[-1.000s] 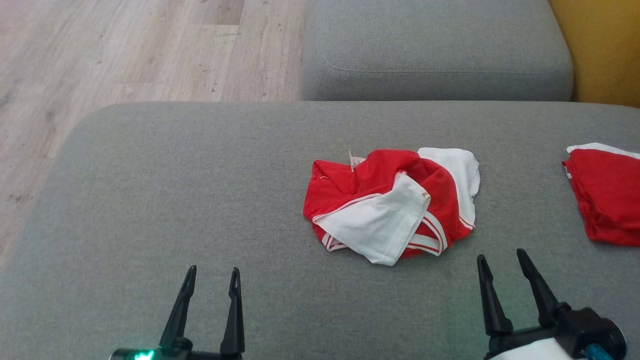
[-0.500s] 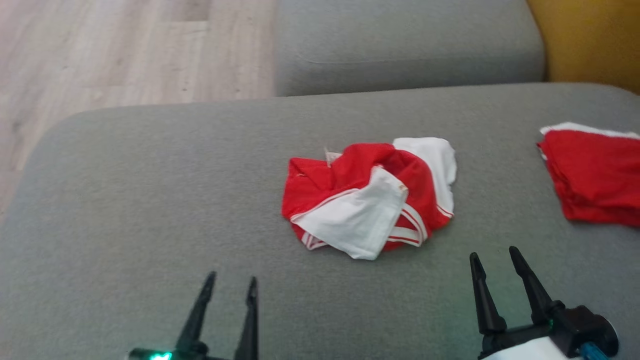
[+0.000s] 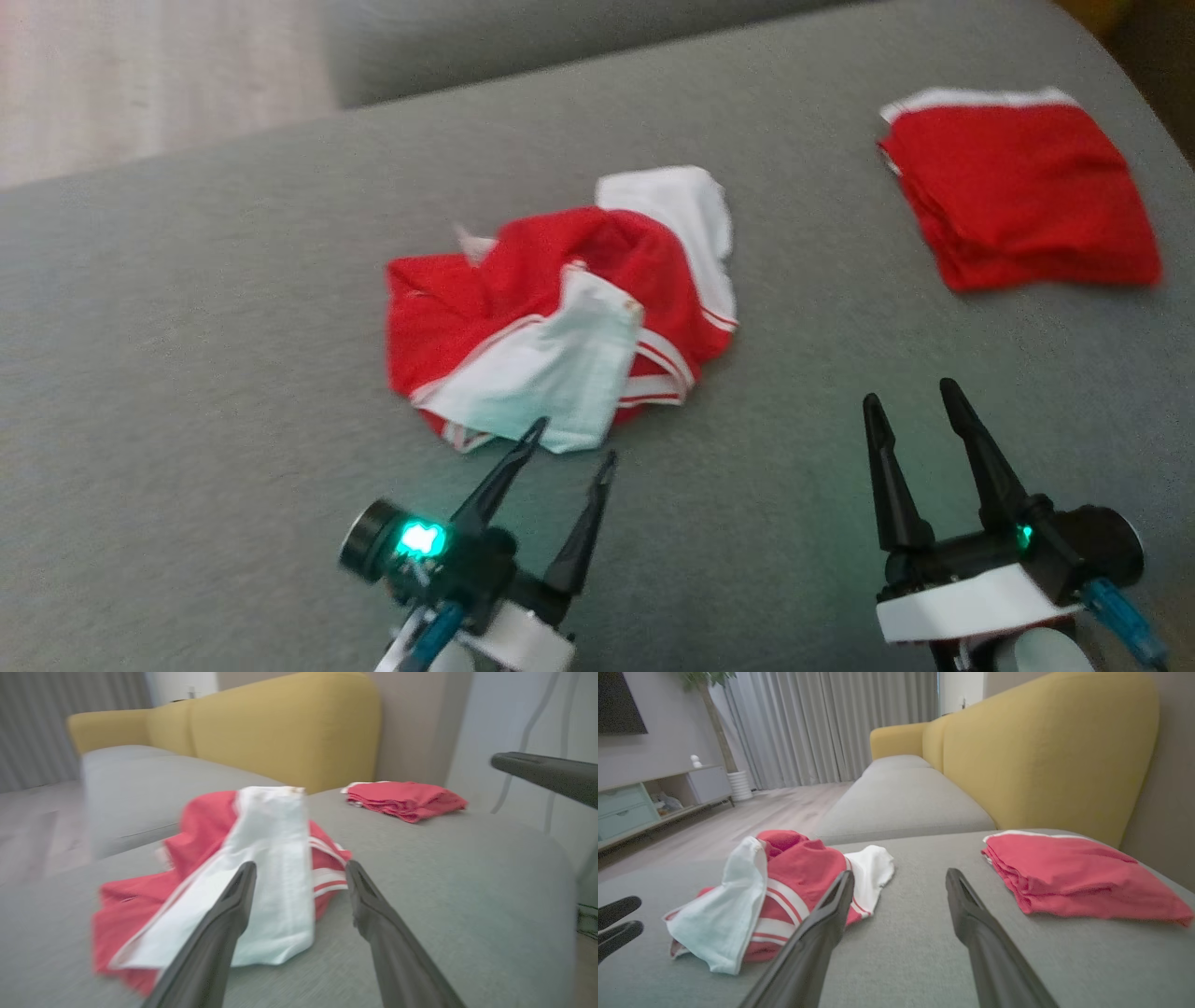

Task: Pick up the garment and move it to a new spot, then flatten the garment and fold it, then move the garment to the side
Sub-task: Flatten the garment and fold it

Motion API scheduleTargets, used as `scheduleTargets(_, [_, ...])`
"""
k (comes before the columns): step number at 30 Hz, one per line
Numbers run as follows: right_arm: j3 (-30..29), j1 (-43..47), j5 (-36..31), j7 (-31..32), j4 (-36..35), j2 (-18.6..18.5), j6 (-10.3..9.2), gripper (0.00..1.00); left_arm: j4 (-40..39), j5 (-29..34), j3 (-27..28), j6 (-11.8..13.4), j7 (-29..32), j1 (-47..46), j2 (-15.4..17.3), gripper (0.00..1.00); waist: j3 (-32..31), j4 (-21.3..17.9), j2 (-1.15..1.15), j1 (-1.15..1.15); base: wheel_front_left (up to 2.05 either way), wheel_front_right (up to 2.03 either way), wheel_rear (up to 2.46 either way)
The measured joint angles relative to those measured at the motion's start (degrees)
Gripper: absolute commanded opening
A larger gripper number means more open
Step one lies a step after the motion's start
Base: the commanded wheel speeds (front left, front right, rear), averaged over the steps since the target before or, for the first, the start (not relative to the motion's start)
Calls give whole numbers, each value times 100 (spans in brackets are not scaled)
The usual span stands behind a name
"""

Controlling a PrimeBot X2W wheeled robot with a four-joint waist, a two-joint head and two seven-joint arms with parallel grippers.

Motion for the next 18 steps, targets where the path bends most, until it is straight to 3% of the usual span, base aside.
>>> scheduleTargets(8, [-1, -113, 104, 0, -9, 1, 0, 100, 953, 18, -504, -252, 0, -982, -12, 100, 589, -817, 0, 0, 0, 0, 0])
scheduleTargets(18, [56, -209, 191, 0, -24, 1, 0, 100, 1929, -304, -399, -103, 0, -1518, -14, 100, 922, -1567, 0, -1, 0, 0, 0])
